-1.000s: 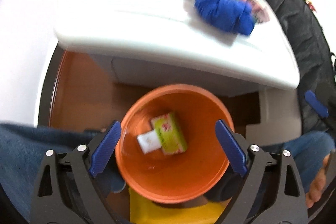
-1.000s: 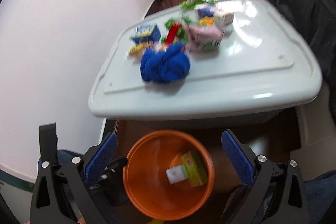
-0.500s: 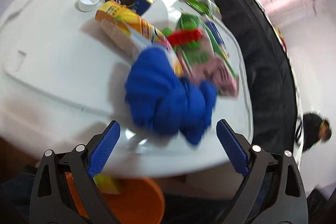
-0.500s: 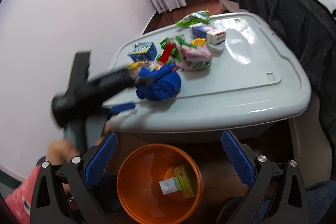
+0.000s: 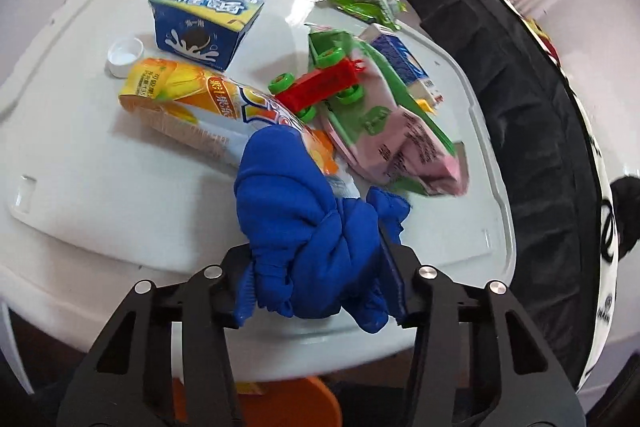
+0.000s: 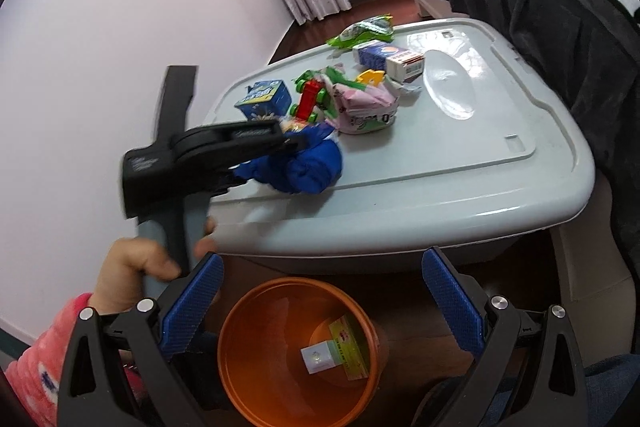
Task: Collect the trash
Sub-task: 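Grasp the blue cloth with the left tool and lift it, then carry the blue cloth to the bucket with the left tool while the right tool grasps the pink-green wrapper, then open both tools to drop the cloth and wrapper into the bucket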
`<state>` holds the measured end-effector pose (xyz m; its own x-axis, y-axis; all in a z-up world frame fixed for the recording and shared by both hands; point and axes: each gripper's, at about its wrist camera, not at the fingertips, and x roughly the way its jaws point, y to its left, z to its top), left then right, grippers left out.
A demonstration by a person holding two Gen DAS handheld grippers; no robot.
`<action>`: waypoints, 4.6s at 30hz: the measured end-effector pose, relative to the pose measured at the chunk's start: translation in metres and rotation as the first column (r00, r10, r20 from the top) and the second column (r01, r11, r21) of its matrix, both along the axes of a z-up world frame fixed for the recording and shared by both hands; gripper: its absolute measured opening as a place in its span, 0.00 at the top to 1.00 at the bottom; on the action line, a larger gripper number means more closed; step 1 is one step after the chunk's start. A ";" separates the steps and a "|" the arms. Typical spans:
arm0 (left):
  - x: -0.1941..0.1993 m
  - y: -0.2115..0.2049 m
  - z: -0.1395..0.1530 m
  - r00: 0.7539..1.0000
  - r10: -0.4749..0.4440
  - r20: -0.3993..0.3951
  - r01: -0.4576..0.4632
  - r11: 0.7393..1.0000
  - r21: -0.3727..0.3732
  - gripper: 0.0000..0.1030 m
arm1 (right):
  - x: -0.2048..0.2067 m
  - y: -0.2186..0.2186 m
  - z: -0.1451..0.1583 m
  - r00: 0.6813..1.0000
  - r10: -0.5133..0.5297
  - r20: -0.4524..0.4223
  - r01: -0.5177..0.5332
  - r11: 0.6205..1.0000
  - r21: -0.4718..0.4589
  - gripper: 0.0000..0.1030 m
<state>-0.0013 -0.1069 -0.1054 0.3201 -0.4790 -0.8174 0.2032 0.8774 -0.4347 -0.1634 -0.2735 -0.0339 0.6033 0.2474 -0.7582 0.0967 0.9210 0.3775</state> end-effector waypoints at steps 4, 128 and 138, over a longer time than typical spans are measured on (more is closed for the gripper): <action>-0.022 0.009 0.021 0.997 -0.054 0.052 0.053 0.998 0.023 0.54 | -0.001 -0.003 0.002 1.000 -0.018 0.007 0.018 1.000 -0.008 0.05; -0.167 0.072 -0.060 0.978 -0.062 -0.197 0.136 0.911 0.390 0.35 | -0.013 0.073 -0.063 0.868 0.360 -0.341 -0.346 0.932 0.105 0.52; -0.168 0.069 -0.047 0.986 -0.040 -0.161 0.100 0.916 0.388 0.15 | -0.015 0.052 -0.031 0.935 0.275 -0.224 -0.263 0.961 0.083 0.25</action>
<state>-0.1691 -0.0376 -0.1525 0.1595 -0.1261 -0.9791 0.2308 0.9691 -0.0872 -0.1782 -0.2219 -0.0651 0.3189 0.4181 -0.8506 -0.0618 0.9047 0.4215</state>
